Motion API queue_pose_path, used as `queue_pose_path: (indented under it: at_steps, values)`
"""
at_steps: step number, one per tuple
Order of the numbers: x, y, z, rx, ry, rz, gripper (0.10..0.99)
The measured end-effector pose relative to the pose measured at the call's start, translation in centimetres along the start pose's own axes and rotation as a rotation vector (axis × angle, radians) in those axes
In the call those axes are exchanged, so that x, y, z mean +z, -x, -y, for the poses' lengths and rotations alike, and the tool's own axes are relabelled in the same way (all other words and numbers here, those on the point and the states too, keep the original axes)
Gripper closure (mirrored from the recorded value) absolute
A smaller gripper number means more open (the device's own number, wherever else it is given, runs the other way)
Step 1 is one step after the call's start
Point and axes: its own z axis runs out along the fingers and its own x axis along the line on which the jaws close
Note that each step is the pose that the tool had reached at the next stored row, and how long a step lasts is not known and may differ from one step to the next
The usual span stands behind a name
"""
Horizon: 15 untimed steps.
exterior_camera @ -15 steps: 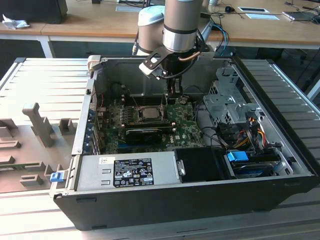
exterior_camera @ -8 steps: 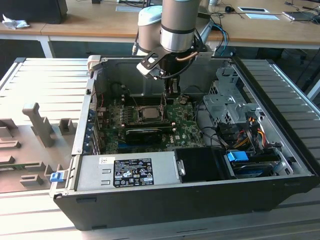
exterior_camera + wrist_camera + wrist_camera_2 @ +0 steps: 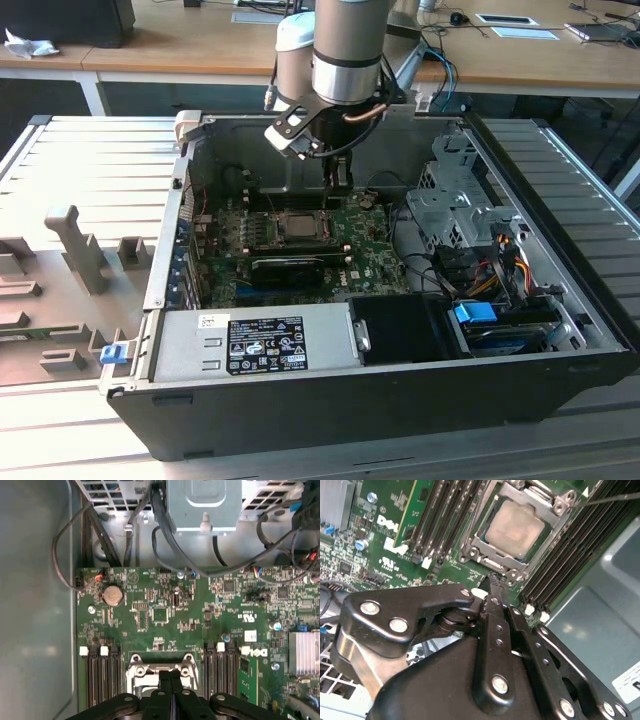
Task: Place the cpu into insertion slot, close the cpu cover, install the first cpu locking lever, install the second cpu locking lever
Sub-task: 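Close the cpu cover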
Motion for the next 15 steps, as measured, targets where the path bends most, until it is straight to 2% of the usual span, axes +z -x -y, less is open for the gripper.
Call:
queue_pose_path:
  at_steps: [3,5,7,9,11,12,15]
  values:
    - [0.13,0.0,0.2,0.0,0.0,-0.0002,0.98]
    - [0.88,0.01,0.58,-0.002,0.0,0.0001,0.98]
    - [1.33,0.02,0.96,-0.018,0.0,-0.0012,0.98]
    - [1.67,0.04,1.8,-0.029,0.0,-0.0016,0.98]
    - [1.7,0.06,2.69,-0.031,0.0,-0.0016,0.98]
    - [1.71,0.08,3.38,-0.032,0.0,-0.0016,0.98]
    - [1.7,0.09,4.03,-0.033,0.0,-0.0017,0.98]
